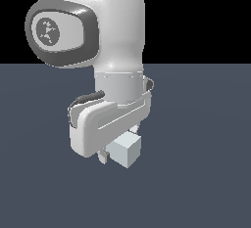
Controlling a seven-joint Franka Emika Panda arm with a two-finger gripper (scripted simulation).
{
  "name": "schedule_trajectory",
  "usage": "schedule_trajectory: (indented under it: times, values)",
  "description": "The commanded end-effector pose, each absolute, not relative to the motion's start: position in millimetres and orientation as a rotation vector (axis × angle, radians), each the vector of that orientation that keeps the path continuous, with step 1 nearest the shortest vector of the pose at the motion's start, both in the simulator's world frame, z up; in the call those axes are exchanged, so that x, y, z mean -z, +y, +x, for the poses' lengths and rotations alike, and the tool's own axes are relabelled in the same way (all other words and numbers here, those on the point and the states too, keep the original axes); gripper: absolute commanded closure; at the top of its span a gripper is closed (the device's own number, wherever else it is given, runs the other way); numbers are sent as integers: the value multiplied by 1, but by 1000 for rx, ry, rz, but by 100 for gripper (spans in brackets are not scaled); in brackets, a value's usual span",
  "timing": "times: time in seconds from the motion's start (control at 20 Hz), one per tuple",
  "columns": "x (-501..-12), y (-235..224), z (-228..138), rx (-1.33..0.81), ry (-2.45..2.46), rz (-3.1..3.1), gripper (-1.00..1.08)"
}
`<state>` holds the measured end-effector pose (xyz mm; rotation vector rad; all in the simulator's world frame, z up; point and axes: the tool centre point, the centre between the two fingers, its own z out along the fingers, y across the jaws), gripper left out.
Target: Insert the peg into the horizontal hole in a box.
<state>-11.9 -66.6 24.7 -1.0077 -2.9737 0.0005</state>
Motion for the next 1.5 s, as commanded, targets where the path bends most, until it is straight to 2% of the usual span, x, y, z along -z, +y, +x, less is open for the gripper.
schedule_trajectory:
  times: [0.0,0.8,1.45]
  values:
    - [-24,-67,-11,0,-2975,-1008,108]
    - [-25,-65,-15,0,-2962,-1045,108]
    - [-35,-50,-45,1,-2829,-1366,108]
